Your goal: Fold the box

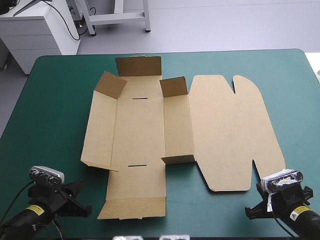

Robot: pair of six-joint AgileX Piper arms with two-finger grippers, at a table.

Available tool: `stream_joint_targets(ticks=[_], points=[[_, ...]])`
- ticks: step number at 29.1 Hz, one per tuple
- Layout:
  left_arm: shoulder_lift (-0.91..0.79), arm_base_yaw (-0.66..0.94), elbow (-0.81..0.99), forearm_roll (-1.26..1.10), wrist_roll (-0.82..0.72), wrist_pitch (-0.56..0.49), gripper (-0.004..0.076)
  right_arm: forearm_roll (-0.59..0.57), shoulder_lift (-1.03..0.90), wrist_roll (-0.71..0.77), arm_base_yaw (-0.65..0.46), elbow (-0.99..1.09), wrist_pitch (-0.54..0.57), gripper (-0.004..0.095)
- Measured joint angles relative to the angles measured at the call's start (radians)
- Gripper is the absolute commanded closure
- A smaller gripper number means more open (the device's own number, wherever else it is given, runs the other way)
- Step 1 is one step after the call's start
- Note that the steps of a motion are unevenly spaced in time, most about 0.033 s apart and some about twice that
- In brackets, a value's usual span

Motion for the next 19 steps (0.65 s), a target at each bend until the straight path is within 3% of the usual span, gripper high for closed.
stream_joint_targets(ticks=[14,19], points=[[0.000,0.000,-0.005,0.007,0.045,0.005,0.0732,0.000,0.000,0.000,0.000,0.000,0.000,0.0926],[0.008,0.000,-0.104,0.008,0.039,0.031,0.0732,0.000,0.000,-0.001,0.000,0.000,0.000,0.0926]])
